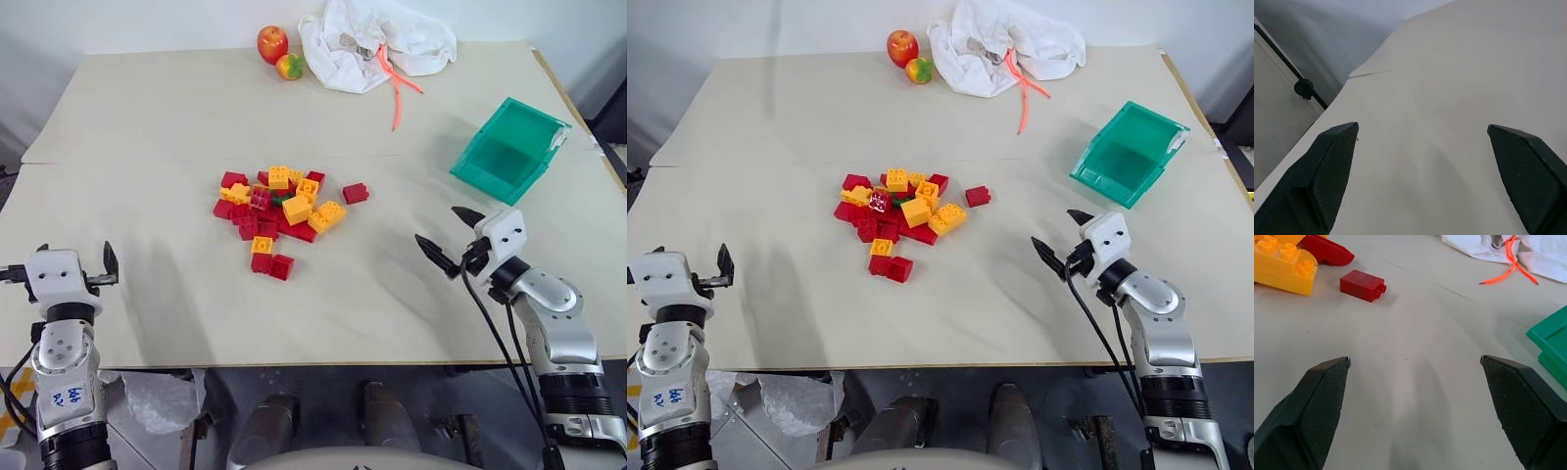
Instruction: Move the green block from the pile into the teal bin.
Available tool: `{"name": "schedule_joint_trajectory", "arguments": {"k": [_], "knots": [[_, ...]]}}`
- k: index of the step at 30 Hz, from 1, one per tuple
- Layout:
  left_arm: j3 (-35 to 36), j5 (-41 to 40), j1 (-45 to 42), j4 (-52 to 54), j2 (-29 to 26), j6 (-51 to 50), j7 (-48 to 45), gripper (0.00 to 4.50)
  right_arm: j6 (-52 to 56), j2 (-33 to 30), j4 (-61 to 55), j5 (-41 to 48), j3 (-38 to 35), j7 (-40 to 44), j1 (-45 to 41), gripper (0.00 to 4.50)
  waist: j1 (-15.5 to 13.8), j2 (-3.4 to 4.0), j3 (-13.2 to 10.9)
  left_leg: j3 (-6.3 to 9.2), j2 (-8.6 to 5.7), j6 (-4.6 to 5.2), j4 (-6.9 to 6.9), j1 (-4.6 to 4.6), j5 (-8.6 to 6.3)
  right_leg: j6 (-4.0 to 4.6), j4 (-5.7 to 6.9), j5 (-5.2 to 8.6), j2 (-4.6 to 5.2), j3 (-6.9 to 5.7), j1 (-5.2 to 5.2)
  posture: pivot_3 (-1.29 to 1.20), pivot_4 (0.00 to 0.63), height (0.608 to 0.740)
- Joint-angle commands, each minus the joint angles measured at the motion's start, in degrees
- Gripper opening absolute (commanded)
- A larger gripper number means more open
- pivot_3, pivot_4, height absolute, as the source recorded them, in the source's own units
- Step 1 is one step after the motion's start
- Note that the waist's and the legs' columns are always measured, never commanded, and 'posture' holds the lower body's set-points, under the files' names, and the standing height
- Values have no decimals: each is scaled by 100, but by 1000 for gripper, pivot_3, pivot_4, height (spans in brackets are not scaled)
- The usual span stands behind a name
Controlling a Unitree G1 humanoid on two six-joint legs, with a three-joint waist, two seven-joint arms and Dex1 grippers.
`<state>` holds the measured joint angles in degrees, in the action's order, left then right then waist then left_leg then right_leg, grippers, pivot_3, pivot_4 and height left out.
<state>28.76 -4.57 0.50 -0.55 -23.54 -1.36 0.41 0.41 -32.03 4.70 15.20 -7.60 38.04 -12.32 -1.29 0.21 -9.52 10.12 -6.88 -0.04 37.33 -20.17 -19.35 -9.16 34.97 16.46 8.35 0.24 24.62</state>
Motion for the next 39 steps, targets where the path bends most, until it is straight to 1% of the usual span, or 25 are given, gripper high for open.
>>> {"name": "schedule_joint_trajectory", "arguments": {"k": [1,4,6,8,10,12,13,15,21,24,25,27,29,33,34,35,36,39], "knots": [[68,-307,-96,155,65,6,-131,4500,-24,38,-271,33,-73,-43,-78,4464,-2,0,0,0,0,0,0,0,0,0,0,0,0,0,0,0,150,740],[71,-569,-162,219,118,-113,-288,4500,74,41,-397,72,-62,-43,-82,4464,0,-1,0,0,0,0,3,-1,0,0,1,0,0,0,0,0,150,740],[-7,-810,-135,377,98,-223,-594,4500,263,40,-611,158,-41,-4,-60,4464,9,-1,0,-2,0,0,3,0,0,0,2,-1,0,2,1,0,150,740],[-55,-1119,-126,517,54,-406,-938,4500,645,36,-974,298,17,18,-34,4464,8,-1,0,-4,2,0,3,-1,0,0,3,0,-1,4,3,0,150,740],[-193,-1158,-93,609,-124,-485,-1302,4500,1118,13,-1319,410,150,36,-56,4464,7,-1,0,-3,4,0,4,-1,0,0,3,-1,-1,4,3,0,150,740],[-278,-1453,-77,720,-216,-608,-1731,4500,1430,42,-1582,496,251,29,-106,4464,7,-1,0,-3,6,0,4,-1,0,1,3,-1,-3,4,3,0,150,740],[-399,-1654,-19,877,-306,-516,-2201,4500,1618,88,-1796,527,396,16,-174,4464,8,-1,0,-4,6,0,4,-2,0,1,3,-1,-3,5,3,0,150,740],[-591,-1873,57,1048,-488,-507,-2843,4500,2045,164,-2185,561,687,-53,-303,4464,21,-1,0,-5,7,1,3,-2,-1,2,1,-2,-3,6,4,0,150,740],[-841,-2157,-25,839,-896,-556,-3930,4500,3162,524,-2751,678,1346,-259,-805,4464,43,-1,0,-8,27,-8,4,-2,-5,10,-2,-6,-23,7,6,0,150,740],[-772,-2526,-160,689,-887,-297,-4576,4500,3395,719,-2737,691,1614,-213,-1134,3945,47,-1,0,-7,29,-7,3,-3,-6,11,-4,-6,-25,6,6,0,150,740],[-756,-2595,-198,634,-903,-288,-4700,4500,3466,777,-2712,682,1681,-211,-1228,3645,52,-1,0,-8,29,-7,3,-3,-6,11,-3,-7,-25,6,8,0,150,740],[-764,-2687,-187,615,-949,-373,-4894,4500,3669,931,-2612,660,1858,-230,-1463,2946,82,-1,0,-8,33,-9,4,-4,-7,12,-3,-7,-29,6,9,0,150,740],[-726,-2805,-176,598,-907,-203,-5172,4500,3791,1073,-2508,621,1980,-262,-1628,2255,123,-1,0,-8,36,-10,2,-4,-7,14,1,-8,-32,6,9,0,150,740],[-627,-2908,4,737,-949,-261,-5333,4500,4348,1416,-2419,684,2063,-489,-1970,894,178,-1,0,-8,46,-14,0,-4,-10,18,9,-11,-44,7,10,0,150,740],[-589,-3021,66,784,-963,-311,-5434,4500,4444,1542,-2376,702,2086,-543,-2057,453,181,-1,0,-11,52,-17,0,-4,-11,20,10,-12,-50,10,13,0,150,740],[-551,-3094,163,804,-1023,-334,-5596,4500,4502,1726,-2252,676,2162,-607,-2192,198,194,-1,0,-11,56,-18,-1,-4,-12,22,11,-12,-54,10,15,0,150,740],[-527,-3146,227,811,-1066,-347,-5719,4500,4541,1855,-2165,648,2212,-649,-2285,50,210,-1,0,-12,62,-21,-1,-4,-14,25,12,-13,-59,11,17,0,150,740],[-138,-3247,467,724,-1288,-318,-5890,4500,4445,2435,-1544,386,2595,-780,-2807,50,299,-1,0,-14,69,-28,-1,-6,-14,34,22,-12,-68,14,30,0,150,740]]}}
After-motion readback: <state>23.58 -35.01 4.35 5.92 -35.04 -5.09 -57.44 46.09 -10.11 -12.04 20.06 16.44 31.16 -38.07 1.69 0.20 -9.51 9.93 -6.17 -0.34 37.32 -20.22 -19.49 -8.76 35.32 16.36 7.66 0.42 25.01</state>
